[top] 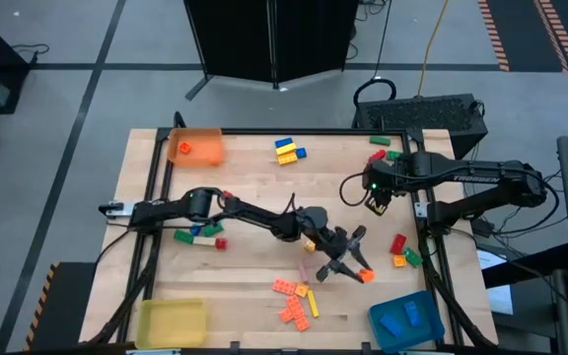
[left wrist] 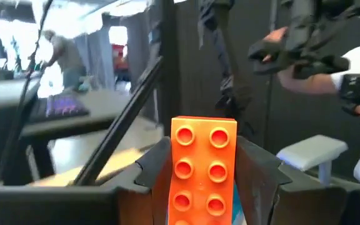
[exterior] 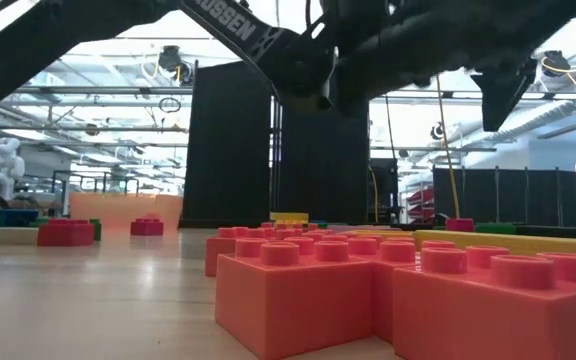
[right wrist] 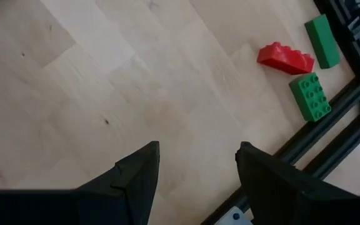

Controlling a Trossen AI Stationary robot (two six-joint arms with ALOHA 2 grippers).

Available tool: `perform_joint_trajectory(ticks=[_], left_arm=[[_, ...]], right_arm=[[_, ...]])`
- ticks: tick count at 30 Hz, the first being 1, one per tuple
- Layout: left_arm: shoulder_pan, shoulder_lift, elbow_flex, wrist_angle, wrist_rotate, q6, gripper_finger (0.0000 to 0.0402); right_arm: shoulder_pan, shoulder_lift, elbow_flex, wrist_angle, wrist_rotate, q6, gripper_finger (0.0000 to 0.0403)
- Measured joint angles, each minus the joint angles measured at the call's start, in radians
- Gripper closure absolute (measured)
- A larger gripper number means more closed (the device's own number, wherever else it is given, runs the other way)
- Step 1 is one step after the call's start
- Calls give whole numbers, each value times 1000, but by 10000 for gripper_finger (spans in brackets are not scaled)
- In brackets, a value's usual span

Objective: Sort blocks by size
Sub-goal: Put the orange 8 stud game piece into the blue bin

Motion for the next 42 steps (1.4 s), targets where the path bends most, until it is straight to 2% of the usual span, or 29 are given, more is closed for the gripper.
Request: perform_joint_trajectory(ticks=[4, 10, 17, 23, 30, 37, 42], left_arm=[[26, -2, 0, -4, -5, -10, 262], [53, -2, 0, -15, -4, -26, 262], [77, -2, 0, -30, -81, -26, 262], [96, -2, -1, -5, -91, -60, 262], [116, -2, -1, 115, -55, -147, 262], [131, -3, -1, 176, -43, -184, 262], [132, -3, -1, 214, 2, -186, 262]], right_arm=[[38, -26, -2, -47, 6, 6, 197], [115, -153, -2, -140, 3, 138, 197], [257, -311, -9, -11, -28, 255, 198], [397, -320, -56, -27, -28, 356, 209], [569, -320, -149, 74, -20, 426, 235], [701, -328, -211, 219, 115, 463, 262], [804, -328, -280, 248, 225, 553, 275]])
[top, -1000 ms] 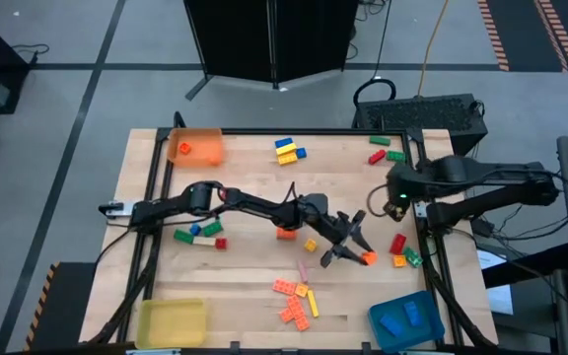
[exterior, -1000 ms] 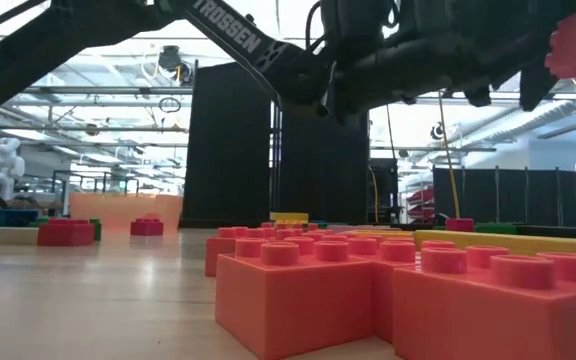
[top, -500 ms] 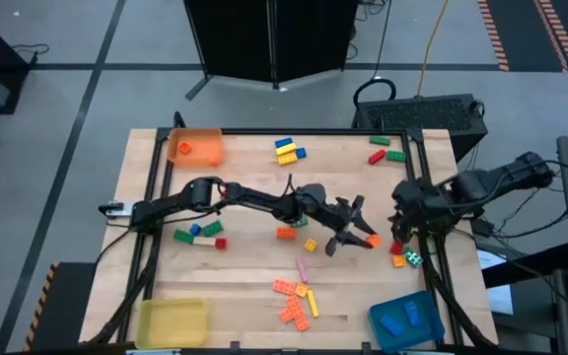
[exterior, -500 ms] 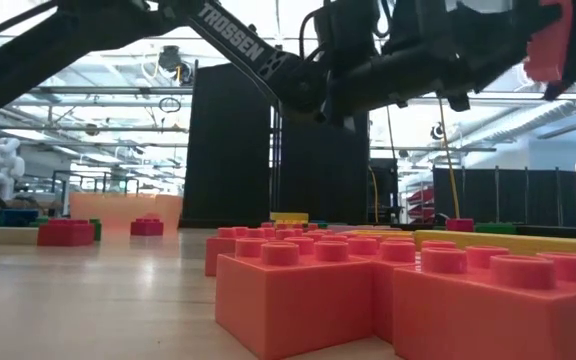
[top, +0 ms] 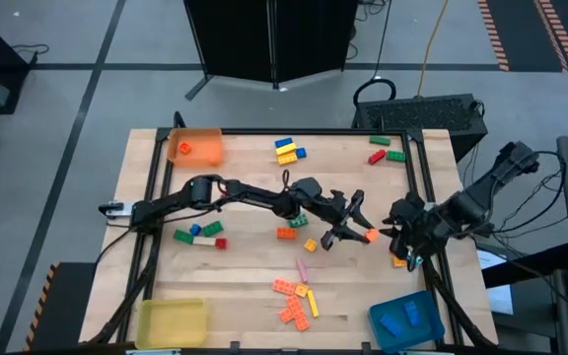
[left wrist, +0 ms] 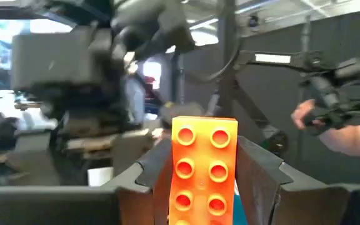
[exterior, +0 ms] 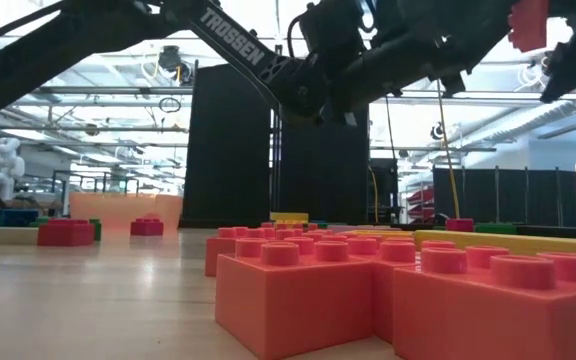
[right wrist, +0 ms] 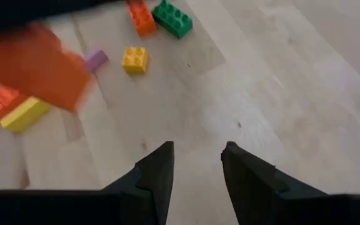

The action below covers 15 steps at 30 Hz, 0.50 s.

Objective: Sort blocks by size
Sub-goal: Put the orange 8 stud game piece into the blue bin

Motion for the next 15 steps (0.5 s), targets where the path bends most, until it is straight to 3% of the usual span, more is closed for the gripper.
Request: perform_joint_trajectory(ticks=[5, 10, 15], left_arm=[[20, -1, 0, 21, 5, -48, 262], [38, -1, 0, 17, -22, -46, 262], [44, -1, 0, 15, -82, -23, 262]], right_arm=[[106, 0, -98, 62, 150, 114, 282], [135, 1, -173, 217, 298, 80, 280], [134, 20, -248, 309, 290, 83, 280]])
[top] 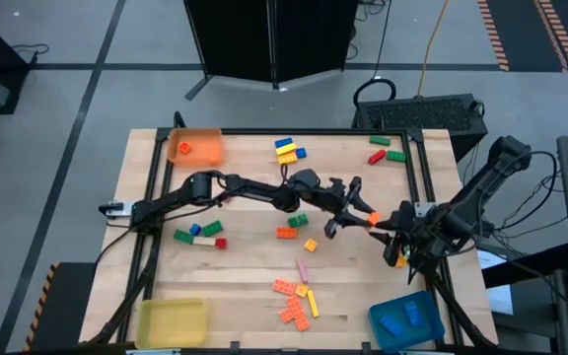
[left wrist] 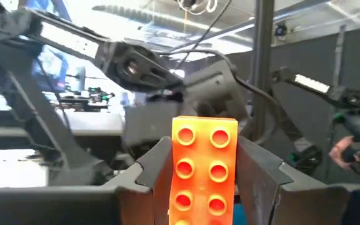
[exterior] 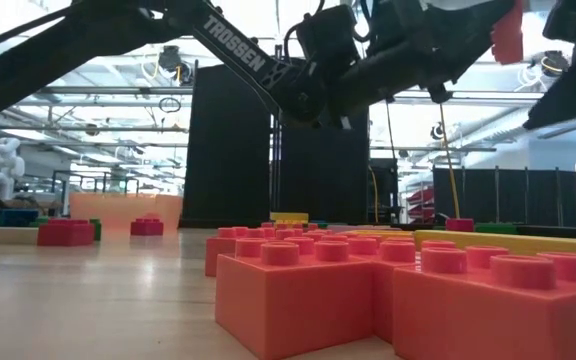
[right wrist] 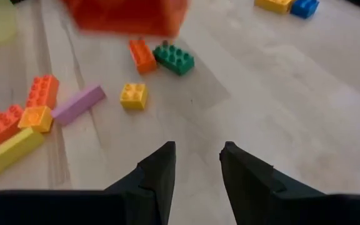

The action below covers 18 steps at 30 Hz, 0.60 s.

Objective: Sort blocks by size
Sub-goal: Put the orange 8 stud game piece into the blue bin

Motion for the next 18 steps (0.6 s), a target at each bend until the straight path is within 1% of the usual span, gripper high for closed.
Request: perform_joint_trajectory(ticks=[2, 4, 6, 9, 13, 18], left_arm=[[0, 0, 0, -20, -7, 32, 262], [-1, 0, 0, -43, -26, 59, 262], [-2, 0, 0, -45, -52, 79, 262], [-2, 0, 0, -40, -99, 81, 262], [-1, 0, 0, -43, -116, 82, 262], [-1, 0, 0, -43, -118, 81, 262]], right_arm=[[-1, 7, -9, 6, -34, 3, 280], [-1, 10, -13, -4, -43, 55, 279], [-1, 3, -13, -24, -17, 105, 275], [-1, -17, -13, -34, 29, 108, 259], [-1, -53, -13, -34, 65, 61, 220], [-1, -96, -13, -37, 67, 13, 147]])
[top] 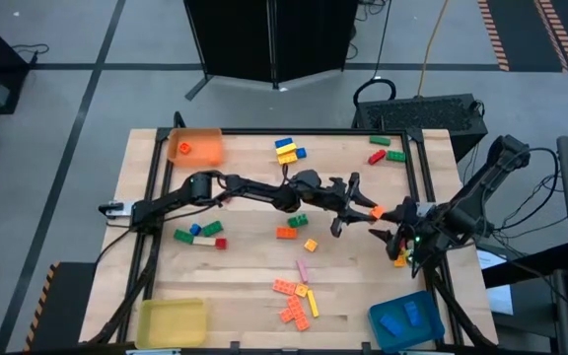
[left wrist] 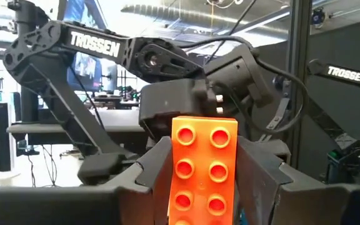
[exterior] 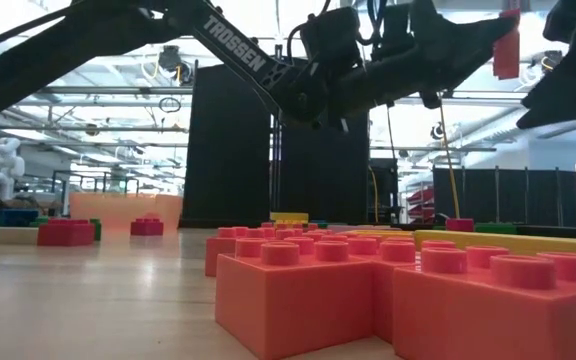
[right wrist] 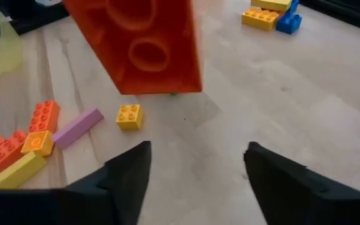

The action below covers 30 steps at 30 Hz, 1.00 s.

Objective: Sort blocks by size
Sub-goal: Put the orange 8 stud game piece into the blue bin

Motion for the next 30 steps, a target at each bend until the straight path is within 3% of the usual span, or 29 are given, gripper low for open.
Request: perform_joint_trajectory(ticks=[8, 13, 20, 24, 30], left_arm=[[-3, 0, 0, -18, -21, -1, 262], [-3, 0, 0, -19, -41, -1, 262], [-3, 0, 0, -21, -43, -1, 262], [-3, 0, 0, -23, -43, 0, 262], [-3, 0, 0, -23, -48, 0, 262]], right_arm=[[0, -64, 0, 14, 89, -101, 69], [0, -74, 0, 90, 148, -228, 60], [-1, -75, 0, 120, 204, -249, 63], [-1, -75, 0, 182, 179, -297, 91], [-1, -75, 0, 207, 174, -304, 196]])
